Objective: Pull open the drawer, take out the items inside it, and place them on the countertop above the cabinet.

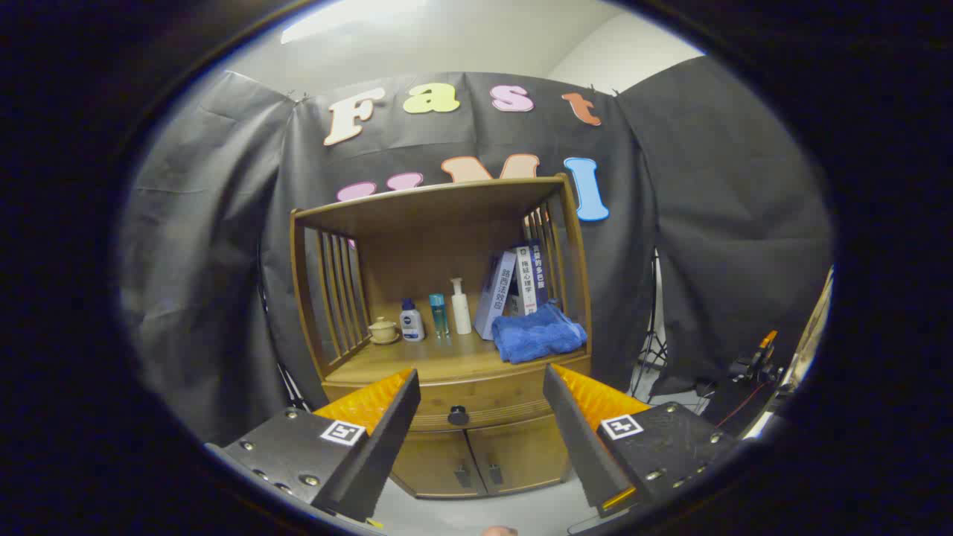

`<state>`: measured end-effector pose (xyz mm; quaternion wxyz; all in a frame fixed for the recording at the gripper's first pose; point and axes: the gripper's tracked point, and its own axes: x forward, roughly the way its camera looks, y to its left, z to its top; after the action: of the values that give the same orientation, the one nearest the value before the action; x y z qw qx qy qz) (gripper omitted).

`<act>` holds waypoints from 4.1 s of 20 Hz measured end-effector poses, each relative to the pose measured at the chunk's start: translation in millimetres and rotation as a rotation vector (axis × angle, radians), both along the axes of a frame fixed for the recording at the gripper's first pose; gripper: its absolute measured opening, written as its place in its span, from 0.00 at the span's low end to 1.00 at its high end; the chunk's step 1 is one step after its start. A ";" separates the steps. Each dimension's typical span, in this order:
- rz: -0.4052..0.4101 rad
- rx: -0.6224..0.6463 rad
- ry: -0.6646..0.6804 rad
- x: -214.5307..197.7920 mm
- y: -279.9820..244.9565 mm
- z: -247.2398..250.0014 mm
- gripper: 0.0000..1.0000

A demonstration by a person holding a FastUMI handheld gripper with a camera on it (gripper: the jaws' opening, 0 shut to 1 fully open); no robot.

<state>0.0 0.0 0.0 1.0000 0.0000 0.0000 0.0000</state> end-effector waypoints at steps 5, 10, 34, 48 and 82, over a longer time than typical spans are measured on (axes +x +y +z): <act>0.007 -0.042 -0.007 1.7 3.7 -2.7 0.99; 0.010 -0.065 0.006 7.0 1.0 -15.0 0.99; 0.050 -0.053 0.088 154.7 46.8 -176.4 0.99; 0.035 -0.058 0.150 232.3 49.6 -234.5 0.43; 0.027 -0.182 0.202 39.6 26.6 -237.3 0.32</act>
<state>39.6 26.6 -237.3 0.9907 -0.0906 0.1009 0.0136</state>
